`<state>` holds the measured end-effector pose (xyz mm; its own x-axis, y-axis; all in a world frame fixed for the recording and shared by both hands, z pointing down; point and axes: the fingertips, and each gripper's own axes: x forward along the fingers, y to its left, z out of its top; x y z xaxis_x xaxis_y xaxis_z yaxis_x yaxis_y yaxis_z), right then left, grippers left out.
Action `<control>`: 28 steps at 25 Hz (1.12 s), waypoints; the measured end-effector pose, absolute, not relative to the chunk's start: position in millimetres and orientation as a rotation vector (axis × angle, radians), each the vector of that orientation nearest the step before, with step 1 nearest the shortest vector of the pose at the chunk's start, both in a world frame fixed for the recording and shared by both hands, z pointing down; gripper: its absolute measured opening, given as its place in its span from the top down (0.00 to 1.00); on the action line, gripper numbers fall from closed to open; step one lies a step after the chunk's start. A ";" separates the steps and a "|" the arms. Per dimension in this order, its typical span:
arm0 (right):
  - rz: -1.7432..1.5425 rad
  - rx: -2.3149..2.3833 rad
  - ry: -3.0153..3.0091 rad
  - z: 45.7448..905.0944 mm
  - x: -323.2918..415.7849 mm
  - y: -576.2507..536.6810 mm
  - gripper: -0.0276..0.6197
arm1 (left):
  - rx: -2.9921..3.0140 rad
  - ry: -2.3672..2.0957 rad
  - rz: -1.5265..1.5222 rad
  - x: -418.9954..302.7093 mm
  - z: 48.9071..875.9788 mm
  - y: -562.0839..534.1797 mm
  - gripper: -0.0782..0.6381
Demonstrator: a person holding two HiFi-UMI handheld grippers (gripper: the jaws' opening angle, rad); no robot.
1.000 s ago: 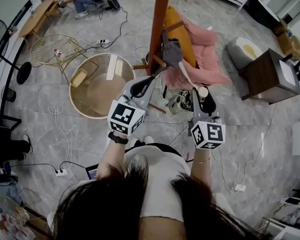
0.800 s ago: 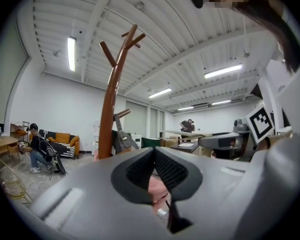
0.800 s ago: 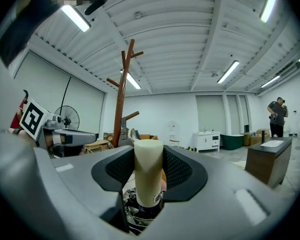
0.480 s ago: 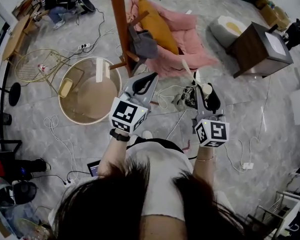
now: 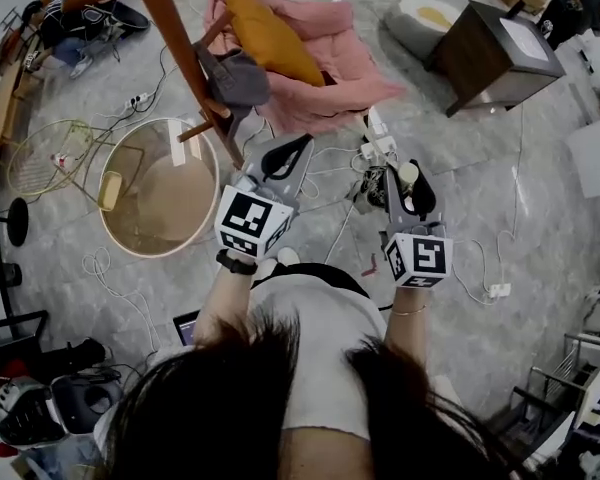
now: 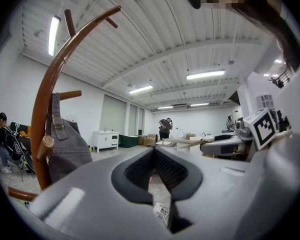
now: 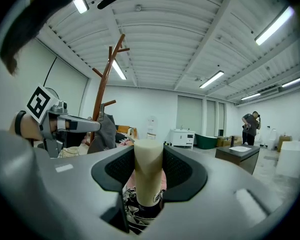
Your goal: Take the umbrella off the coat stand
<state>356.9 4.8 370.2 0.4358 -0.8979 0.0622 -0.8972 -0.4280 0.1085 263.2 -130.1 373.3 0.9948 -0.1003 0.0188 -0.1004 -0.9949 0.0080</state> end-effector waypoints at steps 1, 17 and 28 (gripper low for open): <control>-0.006 2.554 -1.596 372.7 357.2 7.7 0.71 | 3.129 -0.145 0.036 265.4 375.1 -127.3 0.81; 0.136 2.503 -1.579 435.9 340.5 22.7 0.71 | 3.119 -0.140 0.185 251.8 420.2 -111.9 0.81; 0.189 2.492 -1.604 455.3 326.9 12.5 0.71 | 3.096 -0.207 0.228 227.7 434.6 -127.7 0.81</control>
